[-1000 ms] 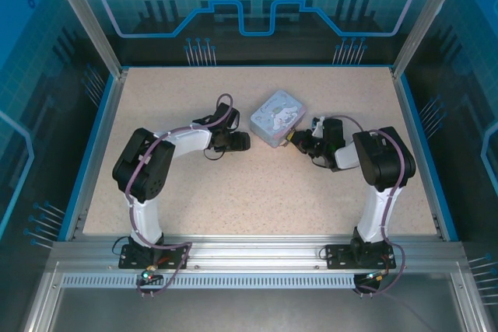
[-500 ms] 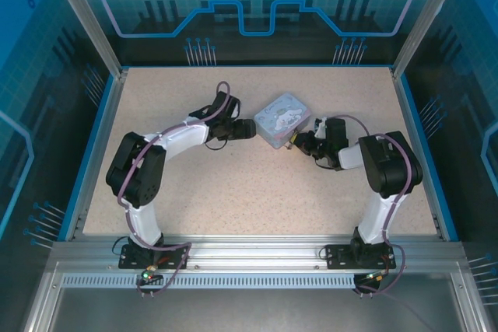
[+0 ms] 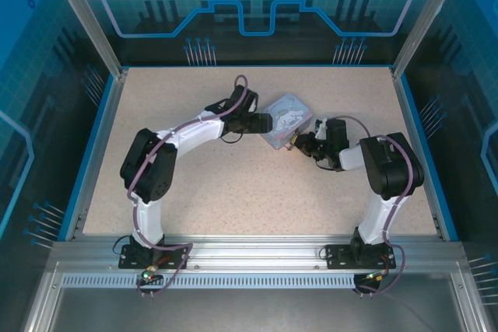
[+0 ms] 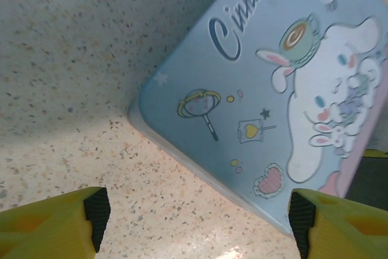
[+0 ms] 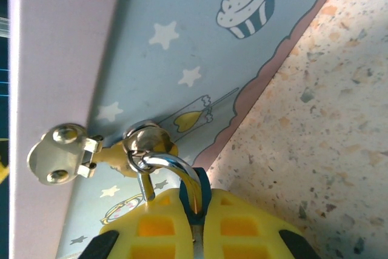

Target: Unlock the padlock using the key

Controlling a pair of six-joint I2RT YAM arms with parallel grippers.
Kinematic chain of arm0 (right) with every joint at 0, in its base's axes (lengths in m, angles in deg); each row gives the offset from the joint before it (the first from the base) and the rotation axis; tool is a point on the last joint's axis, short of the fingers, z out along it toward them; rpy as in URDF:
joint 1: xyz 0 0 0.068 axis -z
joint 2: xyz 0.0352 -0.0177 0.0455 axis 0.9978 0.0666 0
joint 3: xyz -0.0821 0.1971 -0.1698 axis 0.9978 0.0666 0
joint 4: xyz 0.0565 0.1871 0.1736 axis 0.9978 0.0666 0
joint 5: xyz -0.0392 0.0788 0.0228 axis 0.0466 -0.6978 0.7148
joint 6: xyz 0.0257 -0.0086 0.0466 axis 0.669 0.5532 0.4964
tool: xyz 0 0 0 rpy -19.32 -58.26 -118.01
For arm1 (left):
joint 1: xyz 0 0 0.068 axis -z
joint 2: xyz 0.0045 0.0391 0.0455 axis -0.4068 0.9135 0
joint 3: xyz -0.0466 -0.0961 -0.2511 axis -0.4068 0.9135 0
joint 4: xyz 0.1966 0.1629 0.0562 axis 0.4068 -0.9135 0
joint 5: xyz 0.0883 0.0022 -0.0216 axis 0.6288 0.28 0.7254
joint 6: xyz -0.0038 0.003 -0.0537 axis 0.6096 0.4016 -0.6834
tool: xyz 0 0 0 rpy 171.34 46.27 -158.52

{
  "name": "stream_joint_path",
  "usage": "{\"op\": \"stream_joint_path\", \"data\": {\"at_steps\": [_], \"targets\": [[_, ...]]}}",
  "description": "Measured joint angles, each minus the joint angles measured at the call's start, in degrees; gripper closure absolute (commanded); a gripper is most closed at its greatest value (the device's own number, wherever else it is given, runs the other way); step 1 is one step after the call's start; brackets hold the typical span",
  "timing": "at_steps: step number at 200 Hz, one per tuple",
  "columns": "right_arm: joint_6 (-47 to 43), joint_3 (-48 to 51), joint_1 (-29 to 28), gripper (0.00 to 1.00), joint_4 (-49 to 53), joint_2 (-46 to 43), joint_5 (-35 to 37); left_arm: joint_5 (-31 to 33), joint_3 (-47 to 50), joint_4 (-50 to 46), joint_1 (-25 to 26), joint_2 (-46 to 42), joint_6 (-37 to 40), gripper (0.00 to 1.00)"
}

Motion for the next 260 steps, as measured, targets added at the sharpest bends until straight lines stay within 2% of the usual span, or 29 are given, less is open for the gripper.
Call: {"op": "stream_joint_path", "data": {"at_steps": [45, 74, 131, 203, 224, 237, 260], "targets": [[-0.4, 0.0, 0.4, 1.0, 1.1, -0.4, 0.0, 5.2, -4.2, -3.1, 2.1, 3.9, 2.0, 0.18], [-0.4, -0.2, 1.0, 1.0, 2.2, -0.7, -0.2, 7.0, -5.8, -4.2, 2.6, 5.0, 3.1, 0.2], [0.7, -1.2, 3.2, 1.0, 3.3, -0.7, -2.2, 7.1, -7.5, -4.5, 3.0, 6.4, 4.3, 0.27], [10.9, -3.1, 9.0, 1.0, -3.0, 4.1, -9.2, 5.8, -9.6, -2.0, 3.8, 8.6, 4.5, 0.3], [11.1, -4.7, 9.5, 1.0, 0.1, 4.1, -9.8, 5.4, -9.8, -1.6, 3.8, 8.9, 4.5, 0.3], [10.0, -7.6, 9.7, 1.0, 5.5, 4.1, -10.7, 5.5, -10.1, -1.6, 3.9, 9.1, 4.5, 0.3], [1.9, -19.6, 9.8, 1.0, 26.5, 4.7, -7.2, 5.5, -10.8, -1.6, 3.8, 9.7, 4.6, 0.31]]}}
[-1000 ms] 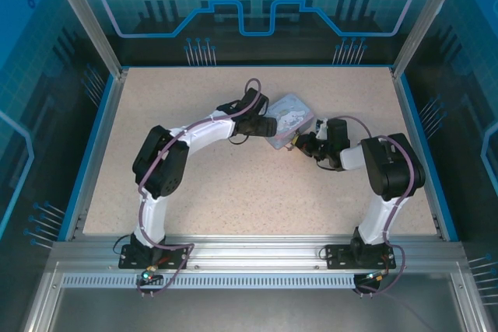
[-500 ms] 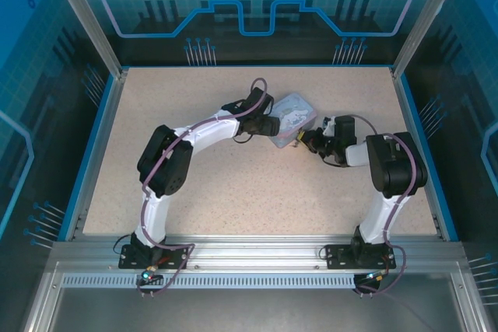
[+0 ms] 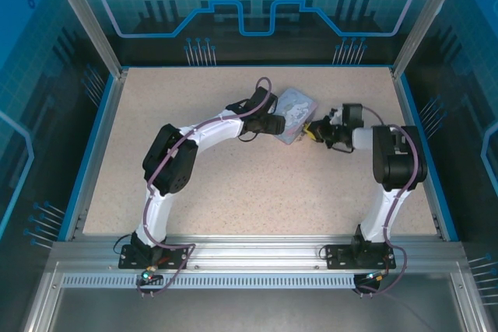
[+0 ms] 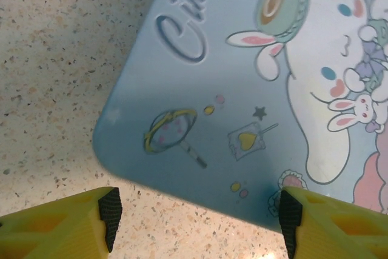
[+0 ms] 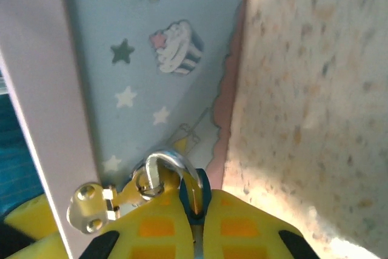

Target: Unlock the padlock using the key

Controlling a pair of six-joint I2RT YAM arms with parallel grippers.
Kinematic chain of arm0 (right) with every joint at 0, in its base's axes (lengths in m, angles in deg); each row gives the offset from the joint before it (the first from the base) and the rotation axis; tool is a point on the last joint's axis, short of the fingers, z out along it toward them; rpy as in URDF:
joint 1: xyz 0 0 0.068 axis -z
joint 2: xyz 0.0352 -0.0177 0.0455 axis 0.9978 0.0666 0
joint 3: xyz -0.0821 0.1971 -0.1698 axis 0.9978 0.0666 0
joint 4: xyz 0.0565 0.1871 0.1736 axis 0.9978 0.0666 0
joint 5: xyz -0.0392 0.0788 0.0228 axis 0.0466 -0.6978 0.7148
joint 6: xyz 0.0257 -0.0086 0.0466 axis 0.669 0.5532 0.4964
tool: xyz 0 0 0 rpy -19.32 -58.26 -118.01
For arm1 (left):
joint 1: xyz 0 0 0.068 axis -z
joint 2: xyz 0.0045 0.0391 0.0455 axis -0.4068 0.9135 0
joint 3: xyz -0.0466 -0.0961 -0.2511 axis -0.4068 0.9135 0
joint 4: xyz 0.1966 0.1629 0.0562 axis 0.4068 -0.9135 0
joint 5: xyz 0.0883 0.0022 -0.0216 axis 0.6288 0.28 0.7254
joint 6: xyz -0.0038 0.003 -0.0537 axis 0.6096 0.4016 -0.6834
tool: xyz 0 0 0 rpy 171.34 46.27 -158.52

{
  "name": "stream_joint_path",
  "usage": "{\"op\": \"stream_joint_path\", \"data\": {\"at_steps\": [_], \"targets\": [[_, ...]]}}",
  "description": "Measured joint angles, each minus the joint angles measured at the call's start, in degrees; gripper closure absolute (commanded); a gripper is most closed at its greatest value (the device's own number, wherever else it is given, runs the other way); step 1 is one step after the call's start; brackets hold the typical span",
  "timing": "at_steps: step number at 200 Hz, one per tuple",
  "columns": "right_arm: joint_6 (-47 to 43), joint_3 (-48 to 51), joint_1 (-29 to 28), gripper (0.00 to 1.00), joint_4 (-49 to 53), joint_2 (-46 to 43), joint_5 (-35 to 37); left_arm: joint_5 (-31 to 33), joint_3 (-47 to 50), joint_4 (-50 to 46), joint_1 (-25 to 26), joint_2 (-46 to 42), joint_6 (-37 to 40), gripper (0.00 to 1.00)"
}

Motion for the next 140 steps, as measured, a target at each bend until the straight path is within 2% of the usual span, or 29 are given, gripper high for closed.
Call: {"op": "stream_joint_path", "data": {"at_steps": [24, 43, 87, 111, 123, 136, 140], "targets": [[-7.8, -11.7, 0.2, 1.0, 16.5, 0.5, 8.7, 0.0, -0.7, -0.7, -0.1, 0.3, 0.0, 0.31], [-11.2, -14.9, 0.2, 1.0, 23.1, 0.5, 12.9, 0.0, -1.0, -1.0, -0.1, 0.4, 0.0, 0.31], [-12.3, -11.3, 0.2, 1.0, 26.7, 0.8, 14.7, 0.0, -1.3, -1.4, -0.1, 0.5, 0.0, 0.29], [-11.8, -9.2, 0.3, 1.0, 25.7, 0.3, 13.9, 0.0, -1.3, -1.4, -0.1, 0.5, 0.0, 0.23], [-11.9, -8.1, 0.4, 0.87, 24.7, -0.3, 13.7, 0.0, -1.3, -1.5, -0.3, 0.5, 0.0, 0.2], [-11.6, -6.6, 0.5, 0.63, 24.0, -1.2, 13.7, -0.2, -1.3, -1.7, -0.4, 0.5, 0.0, 0.15], [-11.4, -5.9, 0.6, 0.59, 23.8, -1.6, 13.8, -0.3, -1.3, -1.8, -0.4, 0.5, 0.0, 0.14]]}}
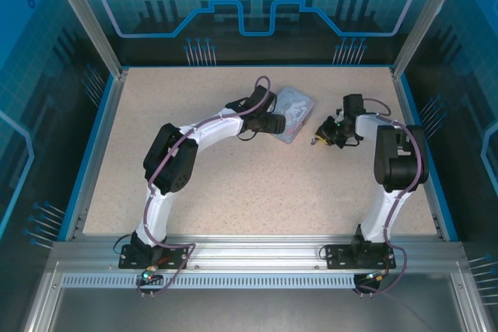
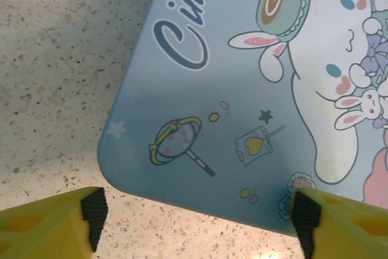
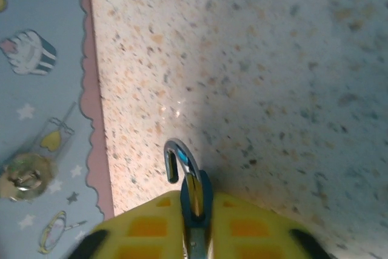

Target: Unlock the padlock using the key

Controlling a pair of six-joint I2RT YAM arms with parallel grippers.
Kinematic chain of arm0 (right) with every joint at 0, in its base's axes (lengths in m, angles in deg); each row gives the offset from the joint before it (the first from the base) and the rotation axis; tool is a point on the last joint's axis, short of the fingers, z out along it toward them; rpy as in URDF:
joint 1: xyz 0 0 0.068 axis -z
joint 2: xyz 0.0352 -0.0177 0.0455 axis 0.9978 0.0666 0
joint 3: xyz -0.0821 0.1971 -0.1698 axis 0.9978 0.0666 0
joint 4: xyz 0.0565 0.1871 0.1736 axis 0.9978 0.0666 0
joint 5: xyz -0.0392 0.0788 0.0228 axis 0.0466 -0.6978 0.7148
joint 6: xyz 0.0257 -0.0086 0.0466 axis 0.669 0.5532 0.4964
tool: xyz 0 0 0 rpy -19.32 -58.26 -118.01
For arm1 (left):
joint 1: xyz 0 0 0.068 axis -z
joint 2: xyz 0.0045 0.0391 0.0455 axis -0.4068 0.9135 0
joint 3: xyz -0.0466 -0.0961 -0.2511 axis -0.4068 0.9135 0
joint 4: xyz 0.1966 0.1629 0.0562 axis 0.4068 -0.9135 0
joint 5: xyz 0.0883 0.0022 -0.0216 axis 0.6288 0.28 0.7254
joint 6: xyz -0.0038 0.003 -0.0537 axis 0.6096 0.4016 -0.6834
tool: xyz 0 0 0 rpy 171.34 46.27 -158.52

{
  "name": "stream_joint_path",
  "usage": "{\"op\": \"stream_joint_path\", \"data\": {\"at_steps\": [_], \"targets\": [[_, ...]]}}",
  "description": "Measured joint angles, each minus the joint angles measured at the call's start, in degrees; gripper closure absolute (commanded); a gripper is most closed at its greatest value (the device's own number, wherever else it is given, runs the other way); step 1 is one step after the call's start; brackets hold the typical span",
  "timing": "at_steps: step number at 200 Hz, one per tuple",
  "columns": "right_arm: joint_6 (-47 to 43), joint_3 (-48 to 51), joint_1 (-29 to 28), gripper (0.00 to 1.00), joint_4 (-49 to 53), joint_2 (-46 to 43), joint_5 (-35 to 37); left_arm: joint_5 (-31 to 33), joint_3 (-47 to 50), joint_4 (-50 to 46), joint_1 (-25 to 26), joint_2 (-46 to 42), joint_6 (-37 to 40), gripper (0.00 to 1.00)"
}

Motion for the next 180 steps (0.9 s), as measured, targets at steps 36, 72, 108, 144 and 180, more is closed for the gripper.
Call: {"op": "stream_joint_path", "data": {"at_steps": [36, 72, 108, 144, 180], "targets": [[0.2, 4.8, 1.2, 0.26, -0.8, -5.4, 0.5, -0.1, 1.1, -1.2, -0.4, -1.3, 0.1, 0.01], [-1.5, 6.8, 3.2, 0.0, 2.7, -14.5, 3.0, 0.3, 7.5, -4.0, -0.4, -8.3, 0.2, 0.01], [-7.0, 6.4, 3.3, 0.0, 5.7, -26.1, 9.4, 3.9, 15.7, -4.6, -0.7, -23.4, 0.2, 0.01], [-11.8, 10.1, 3.3, 0.0, 2.3, -34.4, 21.8, 8.6, 25.6, -0.5, -4.7, -41.2, 1.3, 0.01], [-18.2, 25.1, 1.5, 0.0, -11.0, -39.8, 32.7, 13.5, 45.9, 10.4, -13.4, -56.8, 5.2, 0.01]]}}
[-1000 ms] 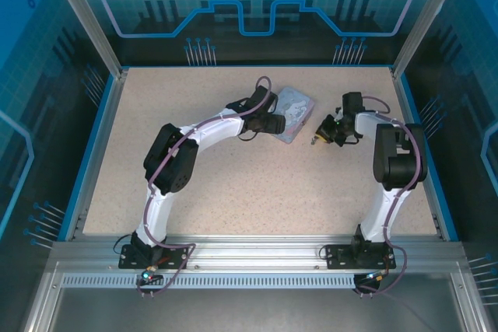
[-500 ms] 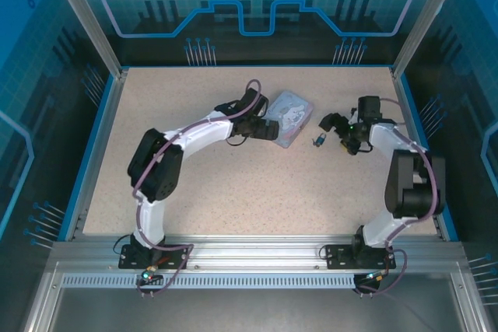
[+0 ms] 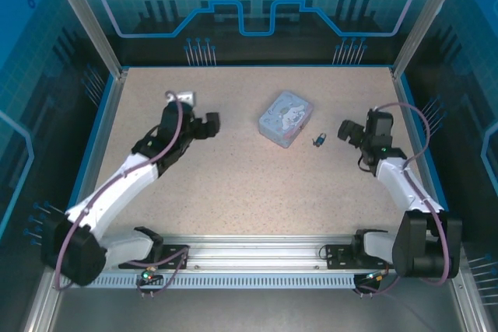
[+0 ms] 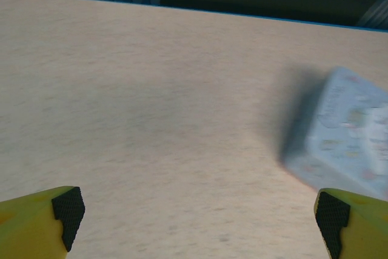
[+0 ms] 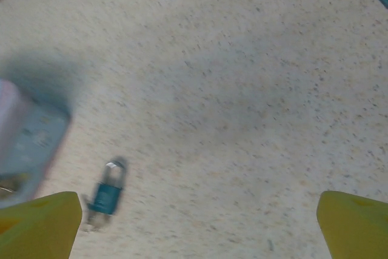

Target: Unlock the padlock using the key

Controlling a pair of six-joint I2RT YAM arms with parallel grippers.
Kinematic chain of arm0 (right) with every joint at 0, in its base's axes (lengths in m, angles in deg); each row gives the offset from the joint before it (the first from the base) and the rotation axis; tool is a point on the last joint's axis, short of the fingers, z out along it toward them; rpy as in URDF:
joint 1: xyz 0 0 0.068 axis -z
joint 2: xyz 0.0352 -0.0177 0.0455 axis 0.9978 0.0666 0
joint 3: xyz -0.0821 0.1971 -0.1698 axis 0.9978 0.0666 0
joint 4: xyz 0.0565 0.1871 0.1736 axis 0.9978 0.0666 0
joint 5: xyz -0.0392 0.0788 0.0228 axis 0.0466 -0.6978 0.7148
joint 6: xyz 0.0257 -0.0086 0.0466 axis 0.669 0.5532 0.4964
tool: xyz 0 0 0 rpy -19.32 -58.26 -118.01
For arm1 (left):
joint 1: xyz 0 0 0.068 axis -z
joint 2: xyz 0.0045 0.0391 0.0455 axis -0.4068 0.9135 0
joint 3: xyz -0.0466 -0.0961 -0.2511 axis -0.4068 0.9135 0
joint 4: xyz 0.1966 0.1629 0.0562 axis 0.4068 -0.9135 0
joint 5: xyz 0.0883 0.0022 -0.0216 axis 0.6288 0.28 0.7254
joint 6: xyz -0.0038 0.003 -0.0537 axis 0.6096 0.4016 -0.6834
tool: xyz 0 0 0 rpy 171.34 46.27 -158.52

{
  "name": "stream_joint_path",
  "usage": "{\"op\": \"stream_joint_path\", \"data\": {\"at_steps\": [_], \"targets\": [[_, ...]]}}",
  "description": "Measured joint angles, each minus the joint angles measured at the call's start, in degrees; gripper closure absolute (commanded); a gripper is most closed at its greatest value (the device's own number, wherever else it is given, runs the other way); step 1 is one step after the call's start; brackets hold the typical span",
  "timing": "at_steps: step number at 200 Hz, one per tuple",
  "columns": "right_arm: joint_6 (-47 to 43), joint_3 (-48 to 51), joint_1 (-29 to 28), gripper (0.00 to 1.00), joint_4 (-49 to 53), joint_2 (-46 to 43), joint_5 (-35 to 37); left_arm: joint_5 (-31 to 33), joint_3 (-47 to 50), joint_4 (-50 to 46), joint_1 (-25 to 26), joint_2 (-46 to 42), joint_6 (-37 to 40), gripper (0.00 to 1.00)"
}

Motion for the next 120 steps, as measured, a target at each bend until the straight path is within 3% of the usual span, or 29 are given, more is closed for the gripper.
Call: {"op": "stream_joint_path", "data": {"at_steps": [26, 60, 120], "targets": [[-5.4, 6.5, -2.4, 0.0, -10.2, 2.5, 3.8, 1.9, 14.1, 7.6, -4.7, -7.0, 5.8, 0.01], [-11.2, 10.8, -5.7, 0.0, -25.4, 7.9, 5.9, 2.9, 25.5, 20.4, -9.9, -6.5, 11.6, 0.01], [-19.2, 15.6, -7.5, 0.0, -44.8, 16.6, 0.2, -5.2, 30.9, 53.4, -20.3, 18.3, 12.9, 0.01]]}}
